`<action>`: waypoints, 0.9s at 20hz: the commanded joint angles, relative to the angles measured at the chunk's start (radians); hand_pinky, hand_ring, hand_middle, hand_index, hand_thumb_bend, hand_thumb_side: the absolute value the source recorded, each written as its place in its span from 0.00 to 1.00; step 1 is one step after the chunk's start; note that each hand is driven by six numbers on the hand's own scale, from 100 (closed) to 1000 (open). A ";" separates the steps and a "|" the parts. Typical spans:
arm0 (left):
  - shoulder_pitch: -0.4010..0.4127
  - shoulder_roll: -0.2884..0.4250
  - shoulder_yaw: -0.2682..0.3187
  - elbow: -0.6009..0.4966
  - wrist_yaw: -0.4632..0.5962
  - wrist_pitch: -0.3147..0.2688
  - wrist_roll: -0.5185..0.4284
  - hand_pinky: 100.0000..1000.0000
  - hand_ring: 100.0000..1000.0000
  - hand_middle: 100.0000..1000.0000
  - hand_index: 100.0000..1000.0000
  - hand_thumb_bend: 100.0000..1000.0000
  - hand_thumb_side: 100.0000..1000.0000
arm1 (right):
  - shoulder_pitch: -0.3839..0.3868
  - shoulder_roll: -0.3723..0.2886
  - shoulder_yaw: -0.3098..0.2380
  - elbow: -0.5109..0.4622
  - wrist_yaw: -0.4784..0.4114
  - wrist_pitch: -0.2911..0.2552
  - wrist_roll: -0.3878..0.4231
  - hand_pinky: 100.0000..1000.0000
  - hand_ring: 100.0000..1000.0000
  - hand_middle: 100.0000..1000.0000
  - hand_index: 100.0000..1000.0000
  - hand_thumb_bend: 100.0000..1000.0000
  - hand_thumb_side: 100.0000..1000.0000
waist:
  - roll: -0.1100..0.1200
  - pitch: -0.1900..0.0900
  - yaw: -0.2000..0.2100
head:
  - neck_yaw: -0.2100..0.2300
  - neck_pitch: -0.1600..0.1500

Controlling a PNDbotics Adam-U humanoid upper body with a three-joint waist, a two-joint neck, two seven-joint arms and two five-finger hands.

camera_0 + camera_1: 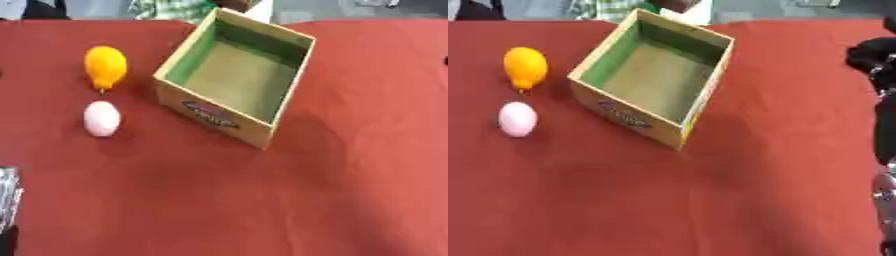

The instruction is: Pick up objects on the table and place them in the box.

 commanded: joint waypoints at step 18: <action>-0.024 0.113 0.001 -0.020 -0.029 0.013 -0.005 0.39 0.52 0.58 0.71 0.00 0.69 | -0.026 -0.039 -0.010 -0.016 0.002 -0.014 0.005 0.70 0.64 0.52 0.78 0.00 0.95 | 0.013 -0.006 -0.008 | 0.006 0.031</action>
